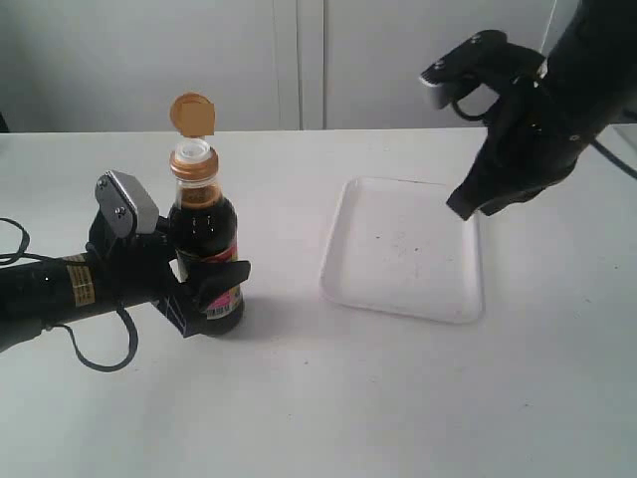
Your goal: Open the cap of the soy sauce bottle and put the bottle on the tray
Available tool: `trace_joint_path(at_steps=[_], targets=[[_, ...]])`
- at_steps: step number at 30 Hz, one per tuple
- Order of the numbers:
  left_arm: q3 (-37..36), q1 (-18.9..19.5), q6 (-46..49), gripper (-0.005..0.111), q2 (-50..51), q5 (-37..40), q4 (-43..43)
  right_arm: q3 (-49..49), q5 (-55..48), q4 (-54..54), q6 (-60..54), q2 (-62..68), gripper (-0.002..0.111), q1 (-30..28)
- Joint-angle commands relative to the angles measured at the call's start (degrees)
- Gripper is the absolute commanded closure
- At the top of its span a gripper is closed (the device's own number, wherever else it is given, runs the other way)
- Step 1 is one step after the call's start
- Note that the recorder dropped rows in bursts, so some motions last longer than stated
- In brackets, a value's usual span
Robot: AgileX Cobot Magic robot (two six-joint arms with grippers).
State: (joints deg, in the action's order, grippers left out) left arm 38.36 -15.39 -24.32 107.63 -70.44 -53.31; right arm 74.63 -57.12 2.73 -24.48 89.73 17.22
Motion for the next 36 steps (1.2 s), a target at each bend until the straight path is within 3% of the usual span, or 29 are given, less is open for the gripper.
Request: trace_joint_path(at_steps=[1, 14, 28, 36], targets=[[-0.34, -0.2, 0.06, 0.106, -0.05, 0.48, -0.69, 0.1, 1.49, -0.38, 2.52, -0.58, 0.108, -5.35], [-0.34, -0.2, -0.04, 0.106, -0.33, 0.48, 0.15, -0.94, 2.9, -0.38, 6.67, -4.28, 0.108, -16.74], [-0.34, -0.2, 0.08, 0.106, -0.33, 0.48, 2.32, -17.92, 34.85, 0.43, 6.92, -15.3, 0.108, -18.58], [-0.34, -0.2, 0.08, 0.107, -1.29, 0.48, 2.19, -25.43, 46.29, 0.43, 6.92, -17.32, 0.108, -18.58]])
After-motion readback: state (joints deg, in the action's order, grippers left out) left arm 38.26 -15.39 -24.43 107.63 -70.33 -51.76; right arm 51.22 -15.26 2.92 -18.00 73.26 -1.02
